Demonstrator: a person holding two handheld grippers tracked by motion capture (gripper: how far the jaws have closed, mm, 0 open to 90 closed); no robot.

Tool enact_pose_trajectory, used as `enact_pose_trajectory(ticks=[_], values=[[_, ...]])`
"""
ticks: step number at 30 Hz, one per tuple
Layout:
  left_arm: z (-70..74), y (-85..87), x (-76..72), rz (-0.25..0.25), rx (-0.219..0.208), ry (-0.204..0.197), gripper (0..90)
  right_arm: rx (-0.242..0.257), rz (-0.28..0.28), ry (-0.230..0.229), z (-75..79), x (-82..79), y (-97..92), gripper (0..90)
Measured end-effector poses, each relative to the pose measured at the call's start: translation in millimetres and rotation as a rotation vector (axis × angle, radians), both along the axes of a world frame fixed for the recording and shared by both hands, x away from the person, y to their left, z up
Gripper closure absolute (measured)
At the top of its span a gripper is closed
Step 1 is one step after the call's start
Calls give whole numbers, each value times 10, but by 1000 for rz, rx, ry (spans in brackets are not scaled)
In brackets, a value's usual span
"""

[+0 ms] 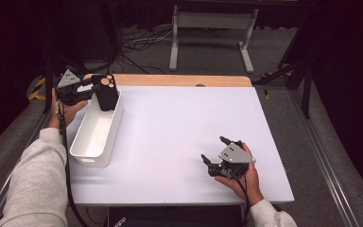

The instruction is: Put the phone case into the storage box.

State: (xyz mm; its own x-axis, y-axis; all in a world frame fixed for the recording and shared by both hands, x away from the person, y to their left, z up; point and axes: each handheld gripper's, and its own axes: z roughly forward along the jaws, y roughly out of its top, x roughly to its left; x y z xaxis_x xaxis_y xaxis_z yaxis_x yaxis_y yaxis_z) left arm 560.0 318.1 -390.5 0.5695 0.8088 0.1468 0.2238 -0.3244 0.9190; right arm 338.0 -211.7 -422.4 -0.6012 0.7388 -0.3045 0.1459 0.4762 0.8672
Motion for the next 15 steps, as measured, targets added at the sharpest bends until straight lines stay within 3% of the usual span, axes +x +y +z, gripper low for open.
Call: enact_pose_trajectory(ticks=[3,6,15], values=[[21,-14,-16,28,16,2,410,-1,2,0,1,20,4,143],[62,-11,-46,58,1,-19,329,0,5,-2,3,34,10,143],[173,-34,-153,58,-4,-19,79,6,26,-4,27,83,26,142]])
